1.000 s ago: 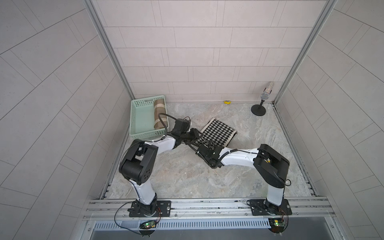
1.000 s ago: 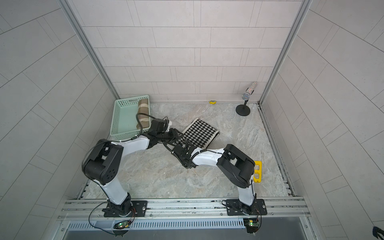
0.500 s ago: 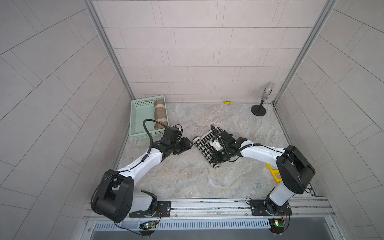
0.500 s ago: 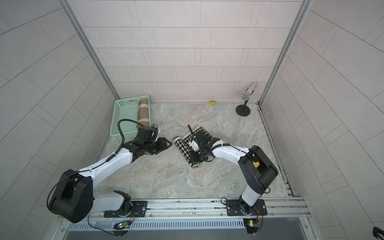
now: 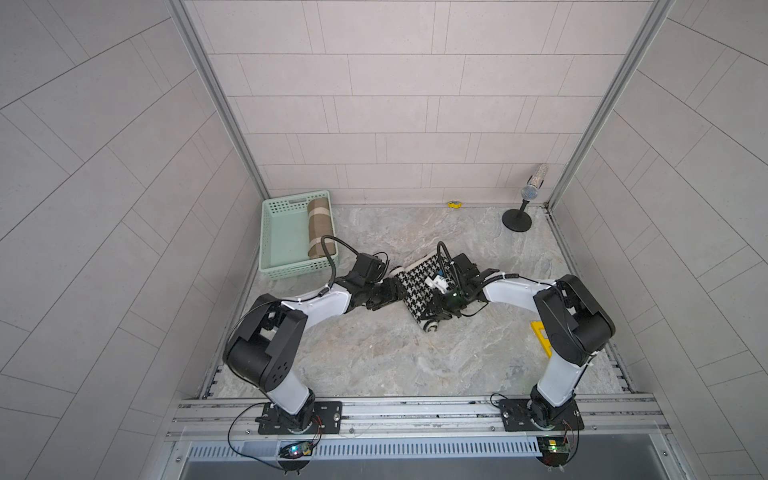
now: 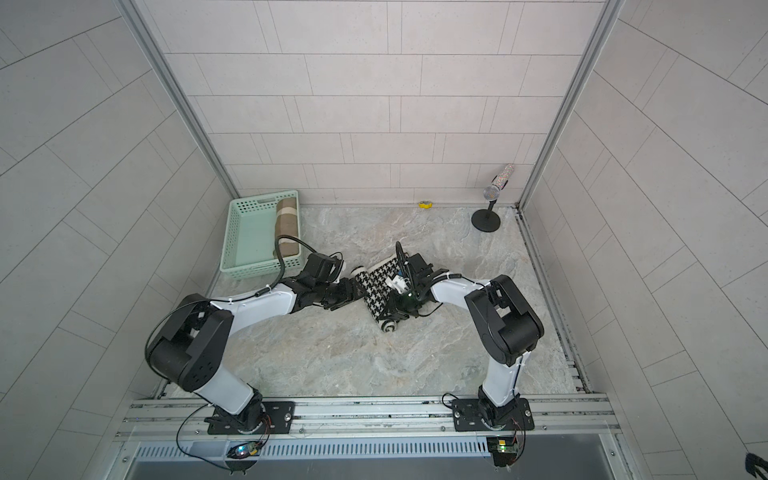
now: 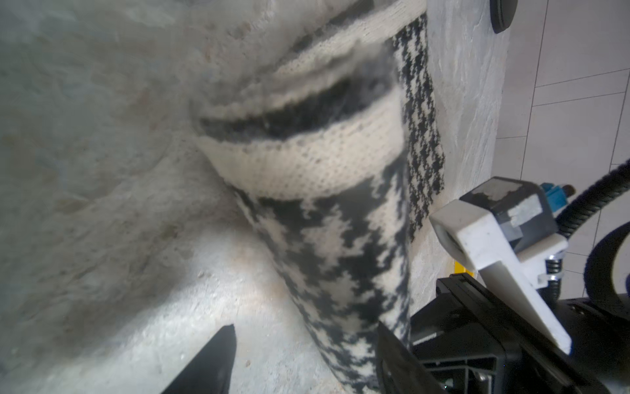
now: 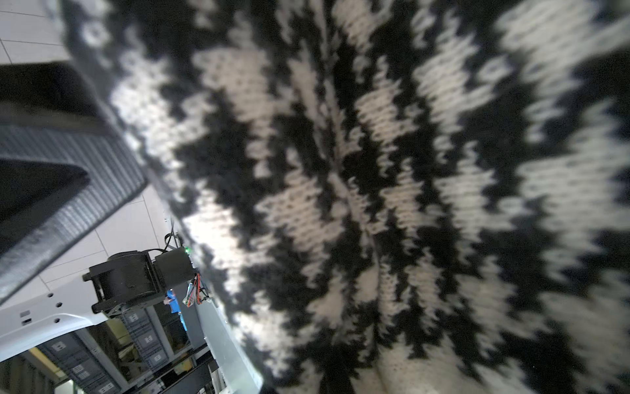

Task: Roll up the scarf and place it into the basket
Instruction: Roll the scarf at the center of the board.

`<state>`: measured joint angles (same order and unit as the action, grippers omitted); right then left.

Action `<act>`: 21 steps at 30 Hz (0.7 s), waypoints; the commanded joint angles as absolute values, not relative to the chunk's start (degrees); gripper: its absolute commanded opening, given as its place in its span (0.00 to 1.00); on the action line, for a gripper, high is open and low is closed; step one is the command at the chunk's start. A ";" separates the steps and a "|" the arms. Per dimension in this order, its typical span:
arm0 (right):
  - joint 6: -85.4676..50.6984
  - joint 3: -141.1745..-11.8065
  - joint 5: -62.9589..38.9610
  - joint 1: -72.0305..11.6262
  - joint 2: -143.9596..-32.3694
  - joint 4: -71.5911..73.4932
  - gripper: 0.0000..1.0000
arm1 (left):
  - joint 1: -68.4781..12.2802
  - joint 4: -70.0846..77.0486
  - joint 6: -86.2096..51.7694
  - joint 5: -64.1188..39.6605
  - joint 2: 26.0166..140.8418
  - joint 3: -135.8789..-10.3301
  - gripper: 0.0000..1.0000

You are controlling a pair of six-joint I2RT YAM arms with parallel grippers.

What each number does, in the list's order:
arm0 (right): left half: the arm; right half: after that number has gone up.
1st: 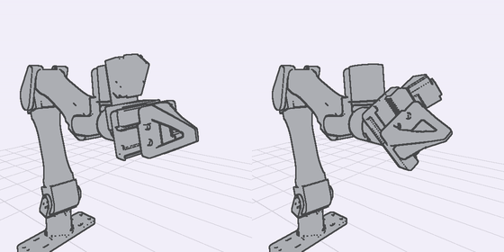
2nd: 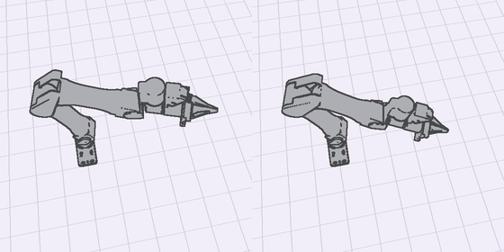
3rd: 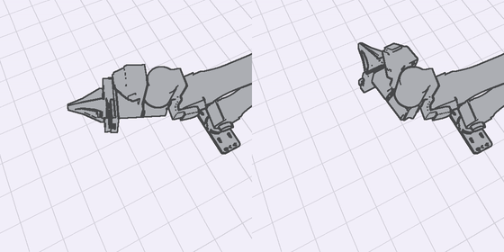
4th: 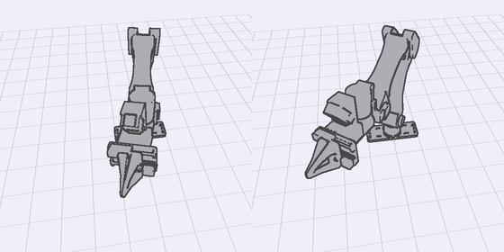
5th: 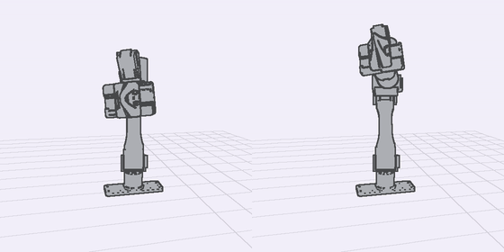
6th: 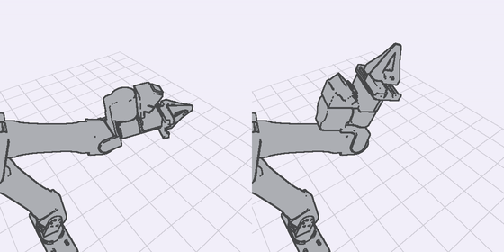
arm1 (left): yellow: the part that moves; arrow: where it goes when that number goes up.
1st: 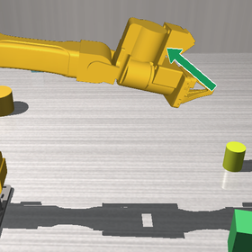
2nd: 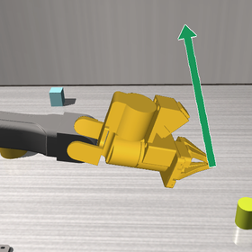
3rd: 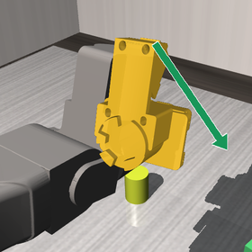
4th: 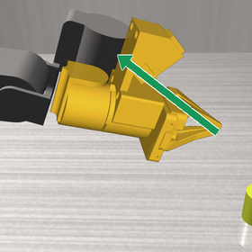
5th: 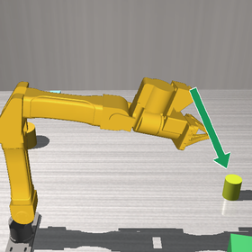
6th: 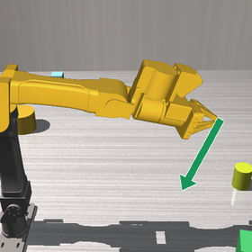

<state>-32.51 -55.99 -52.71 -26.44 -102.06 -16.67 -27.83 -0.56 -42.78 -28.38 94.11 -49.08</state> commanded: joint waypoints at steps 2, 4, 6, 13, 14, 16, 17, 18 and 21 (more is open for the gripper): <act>-31.42 -57.52 -55.20 -25.29 -104.48 -15.91 0.02 | -28.16 2.15 -41.84 -26.43 98.75 -52.97 0.69; -31.12 -57.98 -55.07 -25.16 -105.07 -16.00 0.04 | -28.13 2.15 -41.84 -25.37 101.21 -54.61 0.68; -30.90 -58.34 -54.48 -25.21 -105.14 -16.13 0.08 | -28.17 1.76 -41.98 -23.66 103.70 -56.35 0.66; -26.25 -60.29 -39.89 -25.54 -98.19 -26.20 0.34 | -28.19 -1.11 -47.04 -21.12 109.49 -60.09 0.49; -25.83 -60.37 -35.47 -26.02 -96.00 -27.99 0.39 | -28.18 -0.61 -48.10 -21.05 109.65 -59.95 0.47; -24.88 -60.61 -25.88 -27.90 -91.42 -31.40 0.47 | -28.18 -0.53 -49.48 -21.01 109.86 -60.05 0.45; -24.35 -60.71 -19.09 -29.58 -88.94 -32.67 0.50 | -28.13 -0.53 -50.03 -21.09 109.82 -60.11 0.45; -24.17 -60.90 -13.92 -31.47 -87.04 -33.95 0.53 | -28.13 -0.46 -50.50 -21.17 109.86 -60.17 0.44; -23.54 -61.12 2.29 -38.96 -82.96 -36.77 0.58 | -28.18 0.11 -51.65 -22.29 109.93 -60.21 0.44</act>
<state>-25.45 -60.49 -18.37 -33.76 -85.84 -30.50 -28.40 1.72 -49.30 -24.32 108.57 -59.79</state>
